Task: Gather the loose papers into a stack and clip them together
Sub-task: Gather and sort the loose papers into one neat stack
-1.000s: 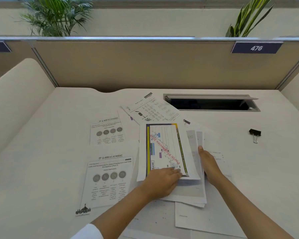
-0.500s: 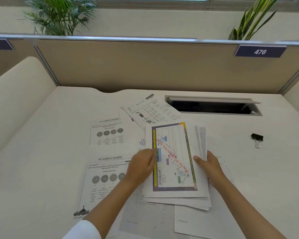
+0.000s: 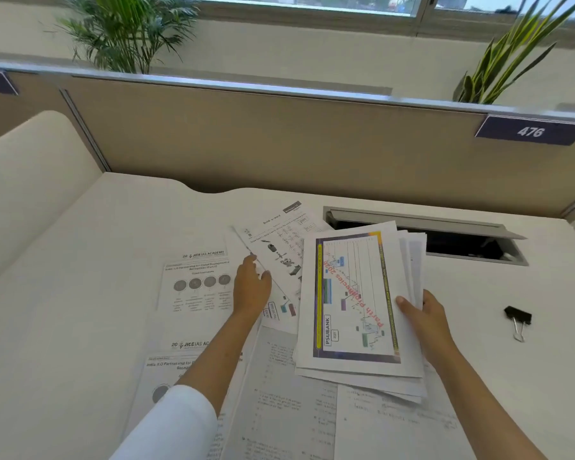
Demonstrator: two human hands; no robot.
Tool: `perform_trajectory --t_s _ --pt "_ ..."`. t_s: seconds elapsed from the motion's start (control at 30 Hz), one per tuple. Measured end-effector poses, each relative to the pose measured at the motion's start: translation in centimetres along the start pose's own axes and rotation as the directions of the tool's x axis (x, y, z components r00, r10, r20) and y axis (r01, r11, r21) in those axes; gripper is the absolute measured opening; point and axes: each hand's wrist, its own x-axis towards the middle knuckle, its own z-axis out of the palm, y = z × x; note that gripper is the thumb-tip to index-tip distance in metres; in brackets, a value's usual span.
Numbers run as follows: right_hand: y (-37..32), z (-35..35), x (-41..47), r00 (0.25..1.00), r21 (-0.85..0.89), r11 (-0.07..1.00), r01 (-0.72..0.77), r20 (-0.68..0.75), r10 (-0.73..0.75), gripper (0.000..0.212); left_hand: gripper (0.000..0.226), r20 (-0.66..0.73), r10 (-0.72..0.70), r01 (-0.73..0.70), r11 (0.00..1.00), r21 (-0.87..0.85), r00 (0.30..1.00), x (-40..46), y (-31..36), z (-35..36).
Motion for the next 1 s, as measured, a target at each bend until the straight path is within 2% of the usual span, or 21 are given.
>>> perform_trajectory --t_s 0.2,0.27,0.33,0.43,0.57,0.63,0.7,0.77,0.83,0.9,0.93,1.0 --pt "1.3 0.9 2.2 0.999 -0.073 0.997 -0.037 -0.001 0.037 0.030 0.027 -0.085 -0.173 0.161 0.978 -0.133 0.981 3.7 1.3 1.5" --pt "1.7 1.1 2.4 0.999 -0.076 0.996 -0.044 -0.011 0.043 0.029 0.023 -0.062 -0.258 0.238 0.946 -0.221 0.964 4.3 1.6 2.2" --pt "1.9 1.1 2.6 0.999 -0.069 0.997 -0.041 -0.009 0.040 0.027 0.022 -0.006 -0.259 0.251 0.941 -0.227 0.966 4.3 1.8 2.9" --pt "2.1 1.0 2.8 0.999 -0.067 0.997 -0.037 -0.004 0.037 0.027 0.014 0.024 -0.131 0.131 0.991 -0.020 0.991 3.7 1.9 4.1" --pt "2.3 1.0 2.8 0.999 -0.075 0.997 -0.032 0.000 0.032 0.027 0.041 -0.124 0.056 -0.047 0.996 0.069 0.991 2.4 3.2 3.7" --pt "2.3 1.0 2.7 0.999 -0.079 0.996 -0.032 -0.004 0.031 0.030 0.040 -0.189 0.177 -0.164 0.983 0.081 0.966 1.9 4.5 2.4" --pt "2.2 1.1 2.6 1.000 -0.089 0.996 -0.027 -0.010 0.026 0.031 0.028 -0.227 0.349 -0.332 0.937 0.109 0.909 1.6 5.7 0.8" --pt "2.1 1.2 2.4 1.000 -0.106 0.994 -0.025 -0.014 0.024 0.034 0.019 -0.237 0.518 -0.491 0.855 0.166 0.822 1.4 6.7 -0.9" --pt "1.9 1.2 2.3 1.000 -0.124 0.992 -0.023 -0.018 0.021 0.036 0.018 -0.241 0.627 -0.596 0.779 0.194 0.741 0.7 7.7 -2.6" --pt "1.8 1.3 2.1 1.000 -0.136 0.990 -0.024 -0.022 0.021 0.038 0.018 -0.270 0.657 -0.633 0.753 0.181 0.704 -0.5 8.7 -4.0" --pt "1.8 1.2 2.1 0.999 -0.143 0.989 -0.027 -0.021 0.025 0.041 0.018 -0.293 0.639 -0.628 0.765 0.144 0.711 -1.1 9.1 -4.4" --pt "1.8 1.1 2.0 0.999 -0.153 0.988 -0.032 -0.016 0.029 0.044 0.017 -0.315 0.549 -0.573 0.819 0.021 0.774 -2.1 9.3 -4.8"
